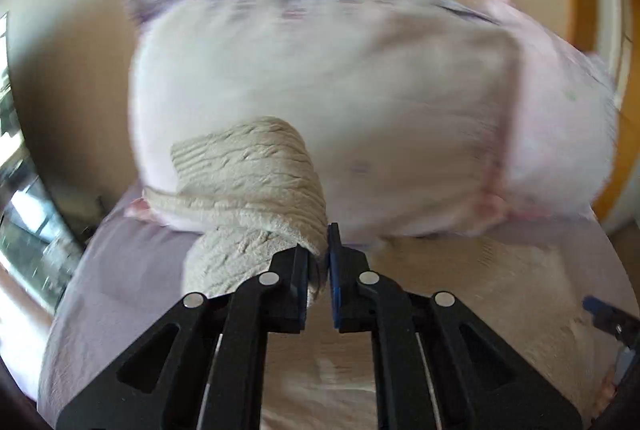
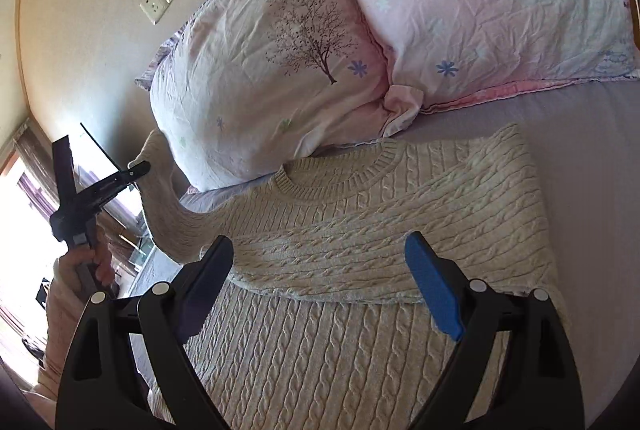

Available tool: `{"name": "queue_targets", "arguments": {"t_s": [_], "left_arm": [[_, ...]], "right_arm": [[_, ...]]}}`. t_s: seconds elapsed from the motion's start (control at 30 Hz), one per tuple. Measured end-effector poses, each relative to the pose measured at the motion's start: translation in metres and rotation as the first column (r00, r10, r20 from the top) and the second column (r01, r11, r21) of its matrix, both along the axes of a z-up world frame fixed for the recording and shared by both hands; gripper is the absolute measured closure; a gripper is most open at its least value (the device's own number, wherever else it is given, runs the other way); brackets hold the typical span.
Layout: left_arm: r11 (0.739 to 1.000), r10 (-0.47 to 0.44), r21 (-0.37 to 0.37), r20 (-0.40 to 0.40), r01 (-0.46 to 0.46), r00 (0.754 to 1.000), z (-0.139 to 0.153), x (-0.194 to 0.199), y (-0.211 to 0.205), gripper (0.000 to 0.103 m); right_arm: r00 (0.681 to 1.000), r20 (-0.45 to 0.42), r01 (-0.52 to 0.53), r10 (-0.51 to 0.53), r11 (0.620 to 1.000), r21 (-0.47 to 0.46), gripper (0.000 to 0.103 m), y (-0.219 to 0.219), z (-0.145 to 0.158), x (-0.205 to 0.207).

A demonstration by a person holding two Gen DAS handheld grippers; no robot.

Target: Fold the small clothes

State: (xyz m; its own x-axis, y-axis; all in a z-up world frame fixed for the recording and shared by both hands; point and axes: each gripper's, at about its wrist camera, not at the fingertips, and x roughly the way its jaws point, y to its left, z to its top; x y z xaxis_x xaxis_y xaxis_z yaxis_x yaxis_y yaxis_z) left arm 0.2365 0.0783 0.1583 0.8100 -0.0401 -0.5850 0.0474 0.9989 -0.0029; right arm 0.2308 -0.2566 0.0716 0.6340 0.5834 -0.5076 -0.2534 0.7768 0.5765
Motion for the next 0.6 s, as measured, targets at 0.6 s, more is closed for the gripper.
{"name": "queue_targets", "arguments": {"t_s": [0.6], "left_arm": [[0.981, -0.015, 0.188, -0.112, 0.036, 0.994, -0.085, -0.114, -0.015, 0.031]], "right_arm": [[0.933, -0.324, 0.204, -0.157, 0.972, 0.114, 0.044, -0.049, -0.07, 0.09]]}}
